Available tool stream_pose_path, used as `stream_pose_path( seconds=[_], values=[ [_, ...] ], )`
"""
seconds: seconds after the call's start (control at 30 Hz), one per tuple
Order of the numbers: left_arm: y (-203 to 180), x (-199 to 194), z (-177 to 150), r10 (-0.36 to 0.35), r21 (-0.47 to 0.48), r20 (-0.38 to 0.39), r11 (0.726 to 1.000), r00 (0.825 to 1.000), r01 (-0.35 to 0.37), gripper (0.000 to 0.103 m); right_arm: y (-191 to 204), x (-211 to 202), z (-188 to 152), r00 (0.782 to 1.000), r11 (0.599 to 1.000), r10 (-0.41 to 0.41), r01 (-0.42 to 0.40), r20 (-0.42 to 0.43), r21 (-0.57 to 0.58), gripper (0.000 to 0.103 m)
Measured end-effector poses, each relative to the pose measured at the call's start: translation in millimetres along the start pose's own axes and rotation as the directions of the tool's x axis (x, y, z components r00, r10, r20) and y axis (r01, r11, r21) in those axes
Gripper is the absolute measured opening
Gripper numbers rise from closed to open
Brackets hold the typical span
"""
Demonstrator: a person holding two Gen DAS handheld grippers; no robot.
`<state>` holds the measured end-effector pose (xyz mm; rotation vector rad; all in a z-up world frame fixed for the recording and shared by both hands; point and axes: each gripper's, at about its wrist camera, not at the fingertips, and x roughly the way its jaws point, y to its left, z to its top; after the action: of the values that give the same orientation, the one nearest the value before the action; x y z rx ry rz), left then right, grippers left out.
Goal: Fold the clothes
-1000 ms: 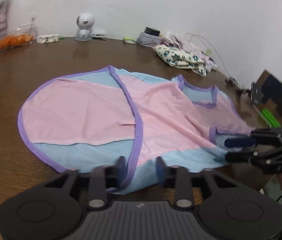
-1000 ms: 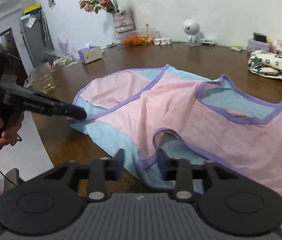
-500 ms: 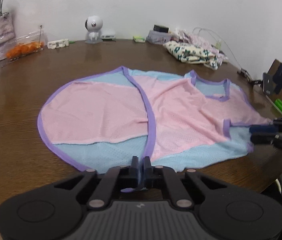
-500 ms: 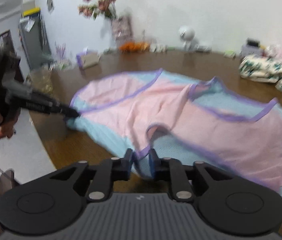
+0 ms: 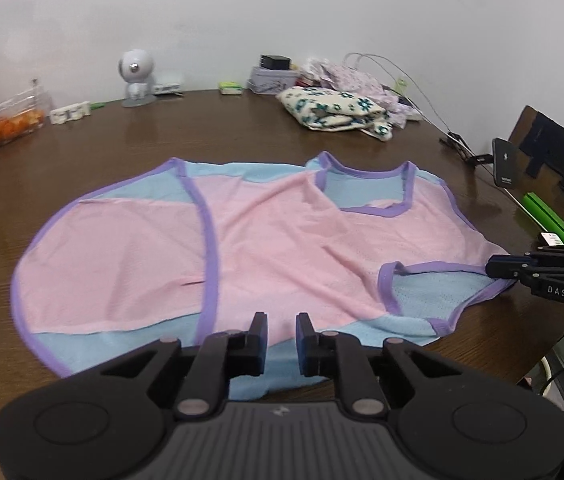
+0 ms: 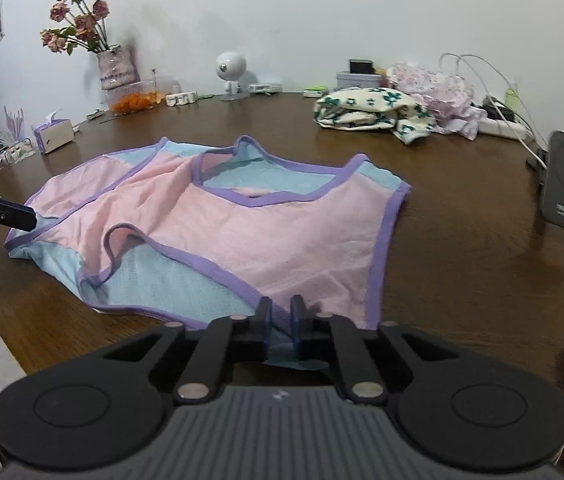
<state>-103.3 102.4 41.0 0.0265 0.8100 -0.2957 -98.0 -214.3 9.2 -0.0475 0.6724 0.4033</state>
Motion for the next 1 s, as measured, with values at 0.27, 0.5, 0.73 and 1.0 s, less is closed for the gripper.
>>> stream_pose_path(
  seconds=[0.27,0.5,0.73,1.0],
  values=[
    [-6.0,12.1,9.1,-0.002,-0.002,-0.008,1.000,1.000,0.002,0.021,-27.8,-22.4,17.4,0.995,0.996,0.038,-0.046,0.095,0.073,0.039],
    [2.5,18.0,8.4,0.010,-0.015,-0.008,1.000,1.000,-0.010,0.023,-52.0,38.0,64.9,0.996,0.990,-0.088,0.086,0.013,0.110,0.039],
    [-1.7,23.6,28.5,-0.047,0.027,0.010,0.999,0.999,0.046,0.024,-60.5,61.1,65.2,0.985,0.979,-0.161,0.167,-0.060,0.117,0.004],
    [-14.2,45.6,34.2,-0.099,0.071,0.007,0.993,0.995,0.099,0.028,-20.8,90.3,84.9,0.996,0.999,-0.037,0.038,-0.083,0.012,0.018]
  ],
)
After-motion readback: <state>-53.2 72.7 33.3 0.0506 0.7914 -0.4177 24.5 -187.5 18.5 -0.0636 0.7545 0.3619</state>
